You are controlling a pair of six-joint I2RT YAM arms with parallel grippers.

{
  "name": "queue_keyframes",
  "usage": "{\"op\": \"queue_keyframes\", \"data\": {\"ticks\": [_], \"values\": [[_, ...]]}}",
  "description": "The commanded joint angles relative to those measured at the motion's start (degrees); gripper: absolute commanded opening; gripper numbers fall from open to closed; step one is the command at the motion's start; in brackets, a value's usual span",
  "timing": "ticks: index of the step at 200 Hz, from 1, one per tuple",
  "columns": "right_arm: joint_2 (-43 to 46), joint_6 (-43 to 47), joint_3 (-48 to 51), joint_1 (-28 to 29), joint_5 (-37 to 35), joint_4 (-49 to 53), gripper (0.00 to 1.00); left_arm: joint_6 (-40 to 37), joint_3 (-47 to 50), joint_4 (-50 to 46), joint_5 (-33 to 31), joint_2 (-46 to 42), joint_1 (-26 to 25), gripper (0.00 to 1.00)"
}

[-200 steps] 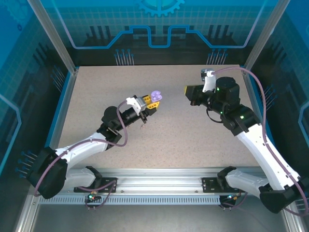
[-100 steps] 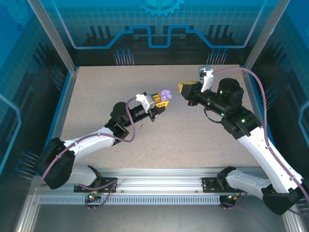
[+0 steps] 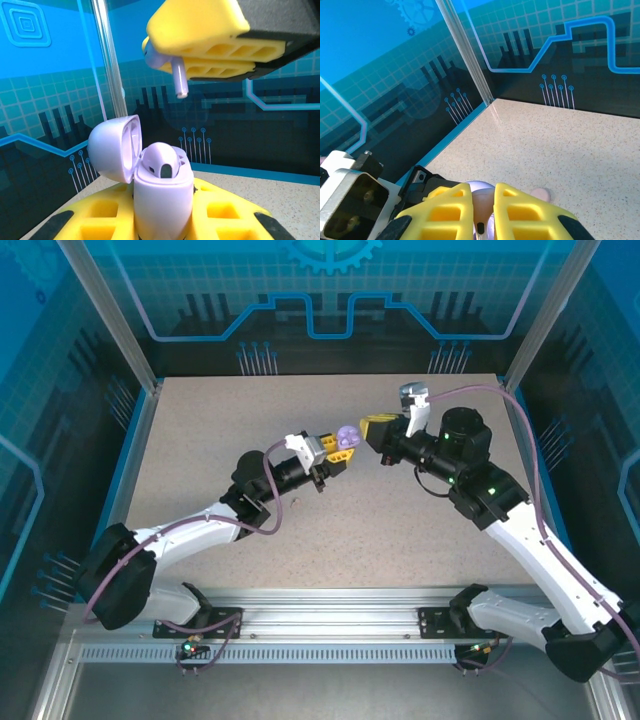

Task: Insert the wireless bluetooth earbuds into the charging case

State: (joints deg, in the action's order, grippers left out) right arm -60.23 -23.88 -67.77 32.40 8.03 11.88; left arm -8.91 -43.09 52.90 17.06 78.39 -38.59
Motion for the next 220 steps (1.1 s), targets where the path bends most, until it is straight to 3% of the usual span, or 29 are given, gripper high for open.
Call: {"op": "queue_keyframes", "data": {"ticks": [1, 148, 220], "values": [[-0.7, 1.0, 0.9, 1.3, 0.6, -2.5, 0.12, 0.3, -2.1, 1.7, 1.1, 0.2, -0.7, 0.0], [-1.2, 1.5, 3.6, 2.4, 0.3, -2.6, 0.11, -0.3, -1.9, 1.9, 0.5, 0.3, -0.8, 0.0], [2.8, 3.2, 8.1, 2.7, -2.0, -7.4, 0.1, -0.2, -1.9, 1.6, 0.3, 0.4, -0.8, 0.0]]}}
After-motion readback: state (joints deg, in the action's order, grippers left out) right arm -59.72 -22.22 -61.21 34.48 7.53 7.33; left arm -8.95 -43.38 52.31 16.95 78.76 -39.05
